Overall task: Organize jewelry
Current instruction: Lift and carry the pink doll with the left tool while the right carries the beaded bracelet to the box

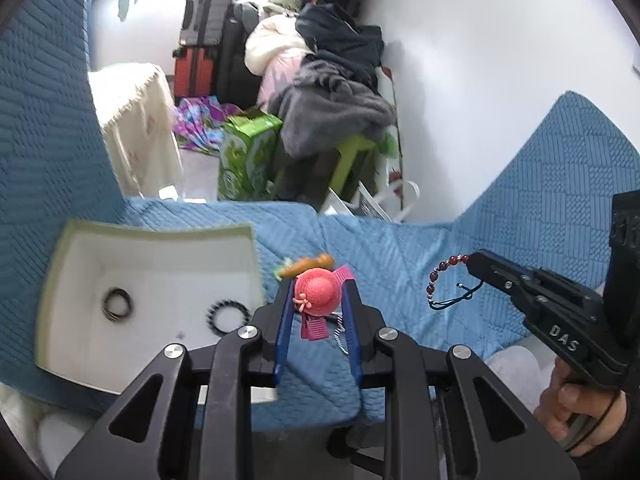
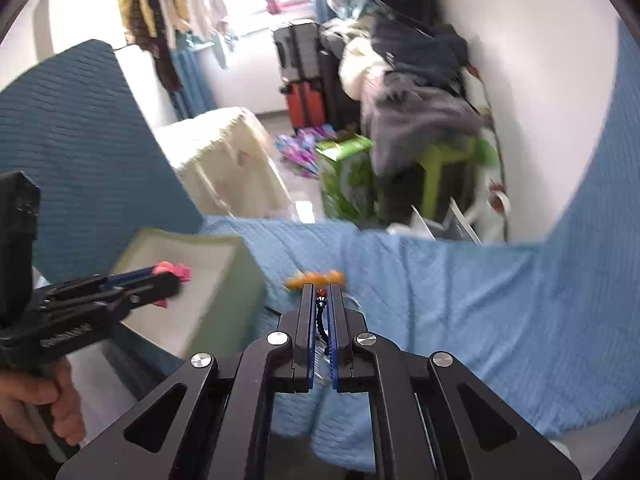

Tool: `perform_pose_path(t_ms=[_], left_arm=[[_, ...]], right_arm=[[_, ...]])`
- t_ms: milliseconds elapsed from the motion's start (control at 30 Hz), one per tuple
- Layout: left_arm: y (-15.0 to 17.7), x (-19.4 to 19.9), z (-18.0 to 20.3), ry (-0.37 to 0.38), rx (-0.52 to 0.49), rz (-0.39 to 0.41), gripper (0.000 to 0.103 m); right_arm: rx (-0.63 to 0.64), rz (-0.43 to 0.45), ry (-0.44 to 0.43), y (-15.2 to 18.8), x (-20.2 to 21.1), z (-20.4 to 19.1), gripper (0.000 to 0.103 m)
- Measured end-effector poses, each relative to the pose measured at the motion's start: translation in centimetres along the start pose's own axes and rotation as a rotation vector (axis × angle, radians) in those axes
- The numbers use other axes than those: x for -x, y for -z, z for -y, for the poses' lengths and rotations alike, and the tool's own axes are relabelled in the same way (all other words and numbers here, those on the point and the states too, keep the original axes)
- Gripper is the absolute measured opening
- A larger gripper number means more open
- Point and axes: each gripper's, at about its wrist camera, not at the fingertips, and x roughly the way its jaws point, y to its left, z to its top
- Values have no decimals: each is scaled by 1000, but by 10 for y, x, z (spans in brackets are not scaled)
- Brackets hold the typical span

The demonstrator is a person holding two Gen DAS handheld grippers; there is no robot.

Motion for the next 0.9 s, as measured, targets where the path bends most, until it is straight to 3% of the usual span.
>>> perform_pose_path(t_ms=[300, 567, 900], left_arm=[[-8, 18, -42, -60, 23, 21, 25], [9, 5, -81, -71, 61, -29, 25], [37, -24, -119, -81, 121, -111, 25]], right_arm=[[35, 14, -79, -28, -15, -55, 3], [48, -100, -157, -9, -63, -96, 3], [101, -218, -158, 23, -107, -125, 4]])
